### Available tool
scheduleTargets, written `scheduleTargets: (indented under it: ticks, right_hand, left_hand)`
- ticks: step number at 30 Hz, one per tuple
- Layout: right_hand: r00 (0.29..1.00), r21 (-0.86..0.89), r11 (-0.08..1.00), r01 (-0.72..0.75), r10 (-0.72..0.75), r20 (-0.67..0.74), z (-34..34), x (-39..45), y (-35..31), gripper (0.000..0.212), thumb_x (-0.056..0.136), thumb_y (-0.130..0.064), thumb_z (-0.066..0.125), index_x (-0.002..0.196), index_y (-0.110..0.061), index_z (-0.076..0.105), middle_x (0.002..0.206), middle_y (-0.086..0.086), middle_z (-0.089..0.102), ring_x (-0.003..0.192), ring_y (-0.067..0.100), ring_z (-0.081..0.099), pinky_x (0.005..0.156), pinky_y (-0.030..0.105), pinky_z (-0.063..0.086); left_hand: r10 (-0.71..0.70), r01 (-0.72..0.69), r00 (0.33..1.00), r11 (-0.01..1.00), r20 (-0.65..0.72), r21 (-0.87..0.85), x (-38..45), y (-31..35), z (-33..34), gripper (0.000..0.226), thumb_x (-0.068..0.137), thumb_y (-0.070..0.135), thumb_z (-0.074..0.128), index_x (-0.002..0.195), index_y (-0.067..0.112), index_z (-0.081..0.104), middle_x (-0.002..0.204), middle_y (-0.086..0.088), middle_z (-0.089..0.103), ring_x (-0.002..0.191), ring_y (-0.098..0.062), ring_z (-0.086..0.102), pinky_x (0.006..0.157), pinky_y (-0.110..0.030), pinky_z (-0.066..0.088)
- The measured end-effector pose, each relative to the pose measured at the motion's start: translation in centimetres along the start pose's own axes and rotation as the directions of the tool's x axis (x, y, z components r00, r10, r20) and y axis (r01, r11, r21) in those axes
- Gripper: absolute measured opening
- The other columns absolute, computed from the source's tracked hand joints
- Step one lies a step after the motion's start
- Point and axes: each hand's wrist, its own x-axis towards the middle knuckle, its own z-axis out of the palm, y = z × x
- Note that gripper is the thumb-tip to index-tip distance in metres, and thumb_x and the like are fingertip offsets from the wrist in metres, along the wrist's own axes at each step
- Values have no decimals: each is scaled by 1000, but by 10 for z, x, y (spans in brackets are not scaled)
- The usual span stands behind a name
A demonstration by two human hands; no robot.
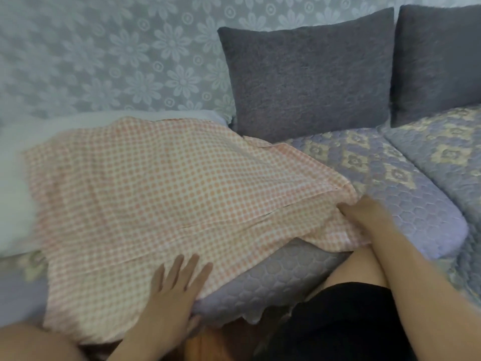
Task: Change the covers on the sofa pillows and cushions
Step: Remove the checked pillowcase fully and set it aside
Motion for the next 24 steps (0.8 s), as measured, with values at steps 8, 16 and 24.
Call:
scheduleTargets:
  ticks: [8, 16, 24]
  right_hand:
    - [978, 233, 970, -63, 107, -179, -31, -18, 25, 31, 91, -25, 64, 98, 5, 58, 89, 21, 63, 85, 36, 60, 74, 38, 47]
    - [997, 715, 698, -45, 74, -10, -15, -59, -27, 33, 96, -35, 59, 108, -5, 63, 108, 23, 66, 89, 30, 63, 73, 36, 50]
    - [395, 651, 410, 639, -901, 180, -29, -211, -122, 75, 86, -14, 77, 145, -42, 39, 129, -12, 60, 116, 1, 61, 90, 23, 54]
  left_hand:
    - [-338, 334, 928, 941, -153, -57, -60, -53, -7, 70, 54, 10, 73, 122, 18, 61, 114, -8, 61, 96, -37, 59, 67, -45, 50]
    - [-968, 774, 242, 150, 69, -615, -92, -76, -29, 40, 83, 13, 46, 117, 14, 66, 126, -29, 55, 111, -55, 52, 94, -62, 46]
    - [-159, -257, 938, 271, -306, -928, 7, 36, -236, 38, 85, -6, 54, 106, 21, 71, 123, 12, 70, 119, -7, 63, 97, -28, 51]
